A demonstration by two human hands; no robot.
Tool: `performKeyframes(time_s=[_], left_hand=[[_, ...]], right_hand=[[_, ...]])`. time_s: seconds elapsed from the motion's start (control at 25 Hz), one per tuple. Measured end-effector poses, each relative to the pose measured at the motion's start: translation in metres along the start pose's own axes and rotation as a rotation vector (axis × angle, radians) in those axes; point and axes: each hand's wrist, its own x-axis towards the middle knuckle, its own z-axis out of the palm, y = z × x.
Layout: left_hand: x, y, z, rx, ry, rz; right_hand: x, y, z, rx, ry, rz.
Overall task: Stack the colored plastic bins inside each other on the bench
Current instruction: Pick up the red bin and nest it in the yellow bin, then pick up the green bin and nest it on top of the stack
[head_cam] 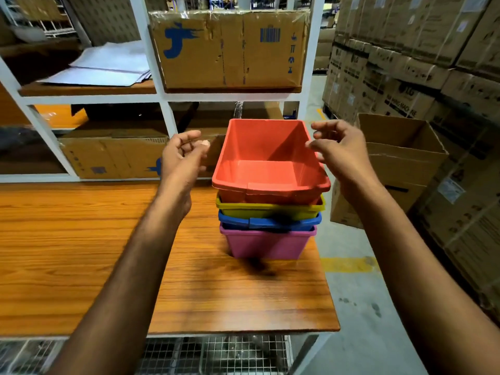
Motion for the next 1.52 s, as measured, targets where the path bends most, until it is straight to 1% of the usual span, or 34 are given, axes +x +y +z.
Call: performKeyframes(time_s=[0.08,0.16,0.28,0.4,0.48,0.6,0.68,0.76,0.84,1.0,1.12,1.28,1.52], left_hand=[[-0.044,-0.003,-0.014,-0.008,0.002,0.075],[-0.084,-0.014,-0.03,0.044,0.037,0.139],[-0.132,-0.033,-0.061,0.276,0.118,0.236],[-0.171,-0.05,-0.107,0.702,0.196,0.362],[-0.193,-0.057,-0.142,0.963,0.24,0.441],[-0.222,-0.064,-0.194,1.178,0.284,0.424],[-0.24,-0.067,-0.234,1.252,0.3,0.38],[-0.258,-0.068,-0.283,1.284,0.314,0.317],[-0.272,-0.066,-0.334,1.253,0.349,0.266],[-0.289,-0.066,-0.438,1.127,0.412,0.116],[-0.296,-0.066,-0.502,1.006,0.477,0.013],[-0.291,-0.062,-0.58,0.99,0.619,-0.021],[-0.246,-0.063,-0.69,1.01,0.711,-0.06]], right_hand=[[-0.037,-0.009,0.007,0.066,-0.16,-0.084],[-0.069,-0.006,0.018,0.096,-0.324,-0.145],[-0.11,0.014,0.045,0.091,-0.515,-0.179],[-0.155,0.035,0.081,0.023,-0.599,-0.226],[-0.189,0.044,0.104,-0.111,-0.613,-0.325],[-0.242,0.049,0.14,-0.351,-0.674,-0.588],[-0.277,0.048,0.168,-0.423,-0.73,-0.658],[-0.314,0.044,0.204,-0.424,-0.767,-0.674],[-0.348,0.037,0.244,-0.408,-0.803,-0.669],[-0.415,0.022,0.329,-0.336,-0.89,-0.629],[-0.456,0.01,0.38,-0.243,-0.96,-0.539],[-0.492,-0.01,0.456,-0.193,-1.056,-0.493],[-0.515,-0.034,0.585,-0.136,-1.118,-0.455]])
